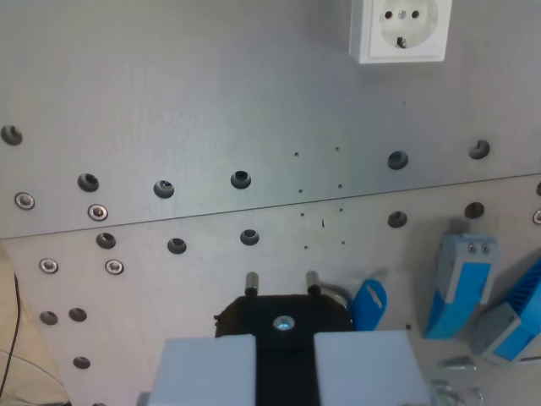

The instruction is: Move above the white socket

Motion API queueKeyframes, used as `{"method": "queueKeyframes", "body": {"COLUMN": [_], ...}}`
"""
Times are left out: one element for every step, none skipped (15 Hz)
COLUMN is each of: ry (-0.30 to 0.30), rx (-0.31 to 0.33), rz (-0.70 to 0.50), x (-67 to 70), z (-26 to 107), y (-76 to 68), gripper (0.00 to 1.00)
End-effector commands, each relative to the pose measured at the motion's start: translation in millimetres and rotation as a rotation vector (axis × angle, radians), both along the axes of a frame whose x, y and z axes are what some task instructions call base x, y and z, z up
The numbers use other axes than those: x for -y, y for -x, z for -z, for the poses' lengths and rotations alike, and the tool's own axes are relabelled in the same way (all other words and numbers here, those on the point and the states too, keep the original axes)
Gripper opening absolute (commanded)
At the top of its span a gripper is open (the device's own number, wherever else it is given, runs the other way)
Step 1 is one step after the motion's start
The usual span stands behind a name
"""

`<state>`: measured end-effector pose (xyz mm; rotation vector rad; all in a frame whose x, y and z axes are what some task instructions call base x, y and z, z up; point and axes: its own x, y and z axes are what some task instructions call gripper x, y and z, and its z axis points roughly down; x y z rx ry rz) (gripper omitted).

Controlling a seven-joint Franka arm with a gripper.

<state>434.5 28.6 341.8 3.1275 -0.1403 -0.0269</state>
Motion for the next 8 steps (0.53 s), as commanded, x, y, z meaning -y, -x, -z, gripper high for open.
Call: {"method": "queueKeyframes", "body": {"ry": [0.004, 0.006, 0.007, 0.008, 0.010, 0.011, 0.012, 0.013], "rx": [0.097, 0.098, 0.100, 0.100, 0.098, 0.095, 0.093, 0.095], "rz": [-0.021, -0.023, -0.024, -0.025, -0.023, -0.021, -0.023, -0.024], "x": [8.8, 10.7, 12.7, 14.8, 17.1, 19.4, 21.8, 24.3], "z": [17.1, 21.5, 25.9, 30.5, 35.2, 40.1, 45.0, 49.9], "y": [2.1, 1.7, 1.3, 0.7, 0.0, -0.8, -1.7, -2.7], "gripper": [0.00, 0.00, 0.00, 0.00, 0.00, 0.00, 0.00, 0.00]}}
